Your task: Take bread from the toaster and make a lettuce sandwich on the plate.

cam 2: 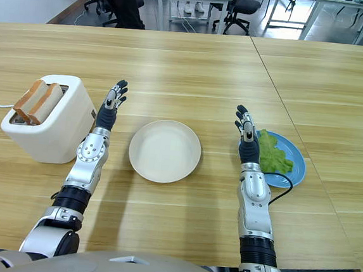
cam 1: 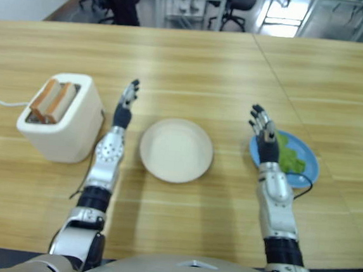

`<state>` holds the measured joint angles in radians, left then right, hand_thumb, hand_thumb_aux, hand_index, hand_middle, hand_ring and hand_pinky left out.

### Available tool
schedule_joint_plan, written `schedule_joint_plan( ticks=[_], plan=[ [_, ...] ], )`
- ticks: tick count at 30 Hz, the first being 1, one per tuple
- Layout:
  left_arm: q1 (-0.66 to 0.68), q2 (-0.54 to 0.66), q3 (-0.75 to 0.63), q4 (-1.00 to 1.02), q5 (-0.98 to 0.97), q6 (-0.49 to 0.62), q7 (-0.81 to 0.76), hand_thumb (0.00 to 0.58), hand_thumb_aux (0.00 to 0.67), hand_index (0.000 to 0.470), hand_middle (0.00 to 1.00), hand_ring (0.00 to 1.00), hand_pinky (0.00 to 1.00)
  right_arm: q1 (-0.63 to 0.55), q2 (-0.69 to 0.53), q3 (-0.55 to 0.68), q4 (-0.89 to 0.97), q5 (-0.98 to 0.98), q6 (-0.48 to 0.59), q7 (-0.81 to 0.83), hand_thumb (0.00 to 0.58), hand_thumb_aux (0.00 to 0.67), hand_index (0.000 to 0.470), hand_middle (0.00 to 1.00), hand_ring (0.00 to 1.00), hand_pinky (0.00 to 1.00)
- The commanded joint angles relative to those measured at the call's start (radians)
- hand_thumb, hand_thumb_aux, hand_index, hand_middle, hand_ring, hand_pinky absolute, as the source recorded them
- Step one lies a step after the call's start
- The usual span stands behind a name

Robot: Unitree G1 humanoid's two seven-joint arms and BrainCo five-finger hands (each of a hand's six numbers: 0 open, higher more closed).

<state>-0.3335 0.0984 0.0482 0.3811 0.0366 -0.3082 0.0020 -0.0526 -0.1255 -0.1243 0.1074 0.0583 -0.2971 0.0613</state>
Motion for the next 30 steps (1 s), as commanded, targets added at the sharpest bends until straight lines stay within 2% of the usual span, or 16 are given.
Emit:
schedule_joint_plan(
  ticks=[1, 11, 13, 16, 18, 21, 25, 28, 30],
  plan=[
    [0.01, -0.003, -0.006, -0.015, 0.009, 0.006, 0.005, 0.0, 0.0, 0.0, 0.0, 0.0, 0.0, 0.01, -0.003, 0.0, 0.003, -0.002, 0.007, 0.004, 0.0, 0.0, 0.0, 0.0, 0.0, 0.0],
    [0.011, -0.003, -0.012, -0.012, 0.015, 0.01, 0.004, 0.0, 0.0, 0.0, 0.0, 0.0, 0.0, 0.01, -0.006, 0.0, 0.001, -0.003, 0.008, 0.007, 0.0, 0.0, 0.0, 0.0, 0.0, 0.0],
    [0.031, 0.005, -0.017, -0.126, 0.01, 0.035, -0.011, 0.0, 0.0, 0.0, 0.0, 0.0, 0.0, 0.012, -0.004, 0.0, -0.001, -0.005, 0.008, 0.006, 0.0, 0.0, 0.0, 0.0, 0.0, 0.0],
    [0.048, 0.089, 0.055, -0.569, -0.063, 0.204, -0.051, 0.0, 0.0, 0.0, 0.0, 0.0, 0.0, 0.008, -0.004, 0.0, 0.008, -0.004, 0.007, 0.005, 0.0, 0.0, 0.0, 0.0, 0.0, 0.0],
    [0.035, 0.15, 0.117, -0.736, -0.127, 0.318, -0.072, 0.0, 0.0, 0.0, 0.0, 0.0, 0.0, 0.01, -0.001, 0.0, 0.013, -0.007, 0.004, -0.001, 0.0, 0.0, 0.0, 0.0, 0.0, 0.0],
    [0.007, 0.347, 0.276, -0.875, -0.185, 0.469, -0.14, 0.0, 0.0, 0.0, 0.0, 0.0, 0.0, 0.008, 0.009, 0.004, 0.029, -0.014, -0.005, -0.011, 0.0, 0.0, 0.0, 0.0, 0.0, 0.0],
    [0.101, 0.638, 0.476, -0.712, -0.036, 0.491, -0.197, 0.0, 0.0, 0.0, 0.0, 0.0, 0.0, 0.008, 0.022, 0.012, 0.026, -0.013, -0.005, -0.014, 0.0, 0.0, 0.0, 0.0, 0.0, 0.0],
    [0.2, 0.735, 0.523, -0.523, 0.047, 0.426, -0.197, 0.0, 0.0, 0.0, 0.0, 0.0, 0.0, 0.017, 0.028, 0.015, -0.019, -0.01, 0.01, -0.013, 0.0, 0.0, 0.0, 0.0, 0.0, 0.0],
    [0.246, 0.779, 0.505, -0.408, 0.116, 0.393, -0.169, 0.0, 0.0, 0.0, 0.0, 0.0, 0.0, 0.02, 0.03, 0.016, -0.037, -0.01, 0.016, -0.014, 0.0, 0.0, 0.0, 0.0, 0.0, 0.0]
  ],
)
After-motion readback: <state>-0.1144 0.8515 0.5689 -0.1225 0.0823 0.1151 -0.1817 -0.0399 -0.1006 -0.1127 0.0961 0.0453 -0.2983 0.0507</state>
